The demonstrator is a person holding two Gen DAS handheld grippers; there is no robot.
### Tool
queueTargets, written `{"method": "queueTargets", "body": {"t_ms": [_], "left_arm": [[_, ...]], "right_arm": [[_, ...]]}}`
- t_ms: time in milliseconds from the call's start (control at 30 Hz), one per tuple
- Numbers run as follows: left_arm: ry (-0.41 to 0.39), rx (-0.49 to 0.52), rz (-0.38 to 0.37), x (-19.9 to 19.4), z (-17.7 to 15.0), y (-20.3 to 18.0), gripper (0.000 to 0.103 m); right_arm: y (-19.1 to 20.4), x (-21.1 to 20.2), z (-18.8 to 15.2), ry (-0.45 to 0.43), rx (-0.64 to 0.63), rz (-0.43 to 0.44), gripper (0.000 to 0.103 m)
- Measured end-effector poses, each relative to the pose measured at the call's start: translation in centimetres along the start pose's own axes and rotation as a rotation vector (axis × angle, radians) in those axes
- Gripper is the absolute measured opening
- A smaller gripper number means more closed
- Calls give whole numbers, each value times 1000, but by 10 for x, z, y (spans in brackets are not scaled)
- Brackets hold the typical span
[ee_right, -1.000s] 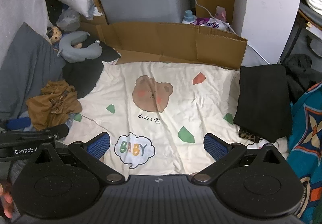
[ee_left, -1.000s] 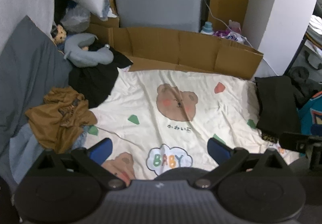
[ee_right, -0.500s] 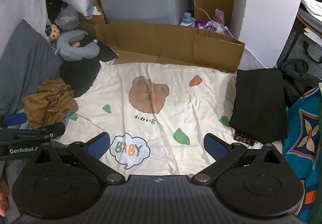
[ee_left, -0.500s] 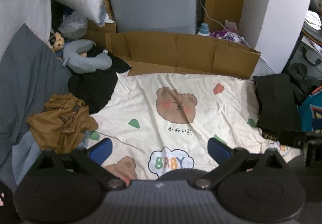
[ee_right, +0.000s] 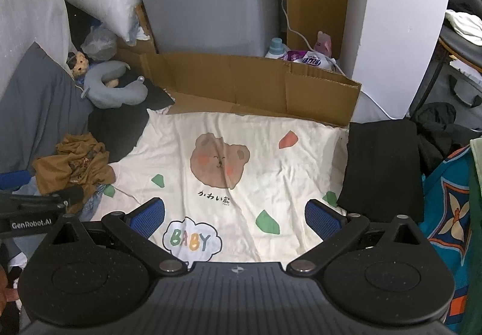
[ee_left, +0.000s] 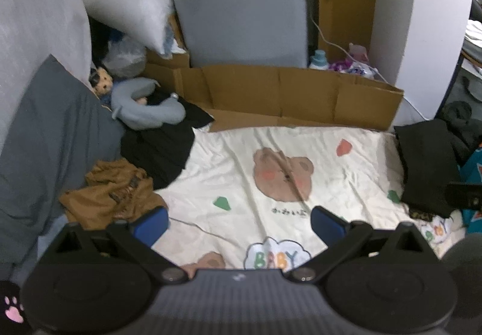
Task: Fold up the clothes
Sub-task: 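Move both tools toward the brown T-shirt on the clothes pile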
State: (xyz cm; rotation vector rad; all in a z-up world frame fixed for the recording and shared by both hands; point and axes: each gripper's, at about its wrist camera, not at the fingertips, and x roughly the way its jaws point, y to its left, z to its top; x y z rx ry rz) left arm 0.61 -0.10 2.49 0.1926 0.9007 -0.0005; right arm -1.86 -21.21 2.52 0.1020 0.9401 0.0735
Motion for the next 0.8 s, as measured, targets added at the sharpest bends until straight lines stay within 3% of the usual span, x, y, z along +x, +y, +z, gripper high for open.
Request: {"method": "queueTargets", "body": {"t_ms": [267, 800], "left_arm": [[-8, -4, 39, 1, 8, 27, 102], [-18, -73, 29, 27, 0, 84, 102]], "right_arm": [[1, 2, 6, -6, 32, -8, 102], [17, 28, 1, -27, 37, 34, 102]]}}
